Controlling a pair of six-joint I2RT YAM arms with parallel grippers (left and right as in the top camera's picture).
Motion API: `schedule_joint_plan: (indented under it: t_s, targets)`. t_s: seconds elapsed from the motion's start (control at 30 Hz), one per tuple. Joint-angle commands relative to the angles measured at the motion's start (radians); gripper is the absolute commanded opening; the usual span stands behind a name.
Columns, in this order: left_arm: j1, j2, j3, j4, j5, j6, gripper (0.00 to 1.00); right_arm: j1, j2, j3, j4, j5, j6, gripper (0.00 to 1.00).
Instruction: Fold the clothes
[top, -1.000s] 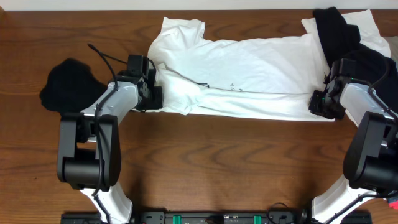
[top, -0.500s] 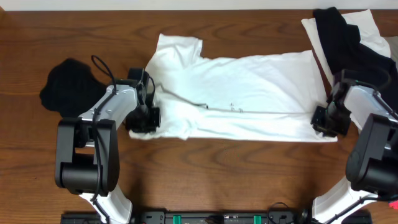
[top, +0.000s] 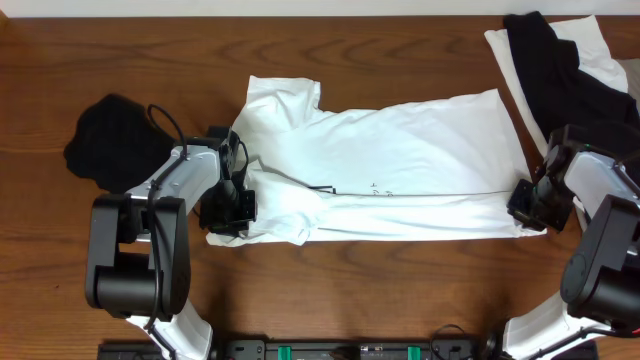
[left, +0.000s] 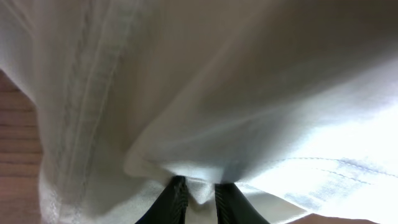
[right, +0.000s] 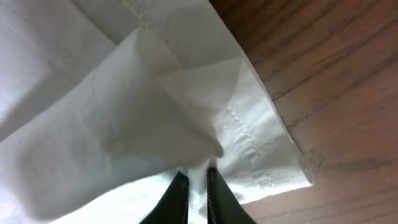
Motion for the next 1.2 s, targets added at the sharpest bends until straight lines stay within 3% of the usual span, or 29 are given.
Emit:
schedule_joint_plan:
  t_s: [0.0, 0.3, 0.67, 0.93, 1.17]
  targets:
    - [0.004, 0.085, -0.076, 0.051, -0.031, -0.005, 0.19, -0.02, 0.079, 0.017, 0.027, -0.031, 0.011, 0.1]
    - [0.004, 0.085, -0.076, 0.076, -0.031, -0.005, 0.19, -0.02, 0.079, 0.199, 0.025, -0.057, 0.009, 0.16]
    - [0.004, 0.085, -0.076, 0.082, -0.031, -0.005, 0.19, -0.02, 0.079, 0.216, 0.108, -0.093, -0.026, 0.22]
    - [0.004, 0.085, -0.076, 0.081, -0.031, -0.005, 0.19, -0.02, 0.073, 0.303, -0.089, -0.144, -0.103, 0.26]
    - [0.004, 0.086, -0.076, 0.08, -0.031, -0.005, 0.19, -0.02, 0.073, 0.299, -0.105, -0.158, -0.123, 0.38]
